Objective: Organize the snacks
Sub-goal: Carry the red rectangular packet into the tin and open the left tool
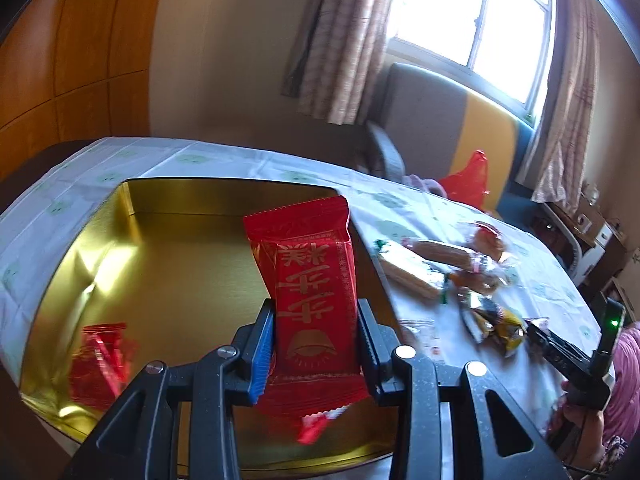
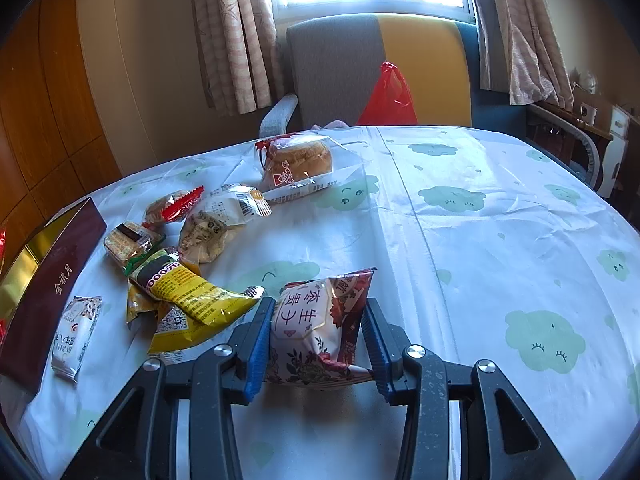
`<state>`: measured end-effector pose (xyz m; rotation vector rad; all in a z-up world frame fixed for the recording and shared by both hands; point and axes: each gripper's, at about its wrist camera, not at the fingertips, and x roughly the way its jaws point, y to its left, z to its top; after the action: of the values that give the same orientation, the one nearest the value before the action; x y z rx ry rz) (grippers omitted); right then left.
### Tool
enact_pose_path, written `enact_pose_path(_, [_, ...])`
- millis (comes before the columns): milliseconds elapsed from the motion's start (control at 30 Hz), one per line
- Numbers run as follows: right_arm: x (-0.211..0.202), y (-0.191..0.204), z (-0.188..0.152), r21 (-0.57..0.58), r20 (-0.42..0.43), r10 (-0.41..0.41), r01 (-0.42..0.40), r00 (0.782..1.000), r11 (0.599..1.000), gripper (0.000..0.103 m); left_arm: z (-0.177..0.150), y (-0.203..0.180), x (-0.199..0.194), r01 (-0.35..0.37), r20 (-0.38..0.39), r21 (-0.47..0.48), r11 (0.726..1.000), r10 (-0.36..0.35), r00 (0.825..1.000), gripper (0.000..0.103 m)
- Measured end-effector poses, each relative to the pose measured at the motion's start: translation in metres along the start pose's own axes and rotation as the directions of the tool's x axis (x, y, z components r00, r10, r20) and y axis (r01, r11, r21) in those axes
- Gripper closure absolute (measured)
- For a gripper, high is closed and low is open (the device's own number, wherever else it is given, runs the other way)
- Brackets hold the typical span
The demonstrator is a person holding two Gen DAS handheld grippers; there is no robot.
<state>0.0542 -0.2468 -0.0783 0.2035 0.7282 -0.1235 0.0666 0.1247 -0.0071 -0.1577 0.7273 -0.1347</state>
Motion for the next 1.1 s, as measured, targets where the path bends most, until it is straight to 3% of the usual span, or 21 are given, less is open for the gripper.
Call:
enact_pose_path(467, [0.000,0.000,0.000,-0.003,0.004,-0.004,0.004,1.000,1.000,0.059,-0.010,0.065,0.020,-0.123,-0.102,-0.074,0.990,0.115,0.988,0.065])
enact_pose_path(733, [-0.010,0.002,-0.001,-0.014,0.048,-0.003,0.004,0.999,1.000,0.059,-0.018,0.081,0.032,-0.195,-0.189,-0.084,0.977,0.177,0.966,0.063])
enact_pose_path(833, [-0.011,0.002,-0.001,-0.014,0.050,-0.005,0.006,0.999,1.000,0.059,-0.019,0.082,0.032,-0.215,-0.197,-0.076,0.974,0.197,0.961,0.060])
enact_pose_path(1100, [-0.032,0.002,-0.004,0.017,0.075,-0.011,0.010,0.997,1.000,0.059,-0.018,0.085,0.014,-0.199,-0.159,-0.099,0.975,0.182,0.970,0.060])
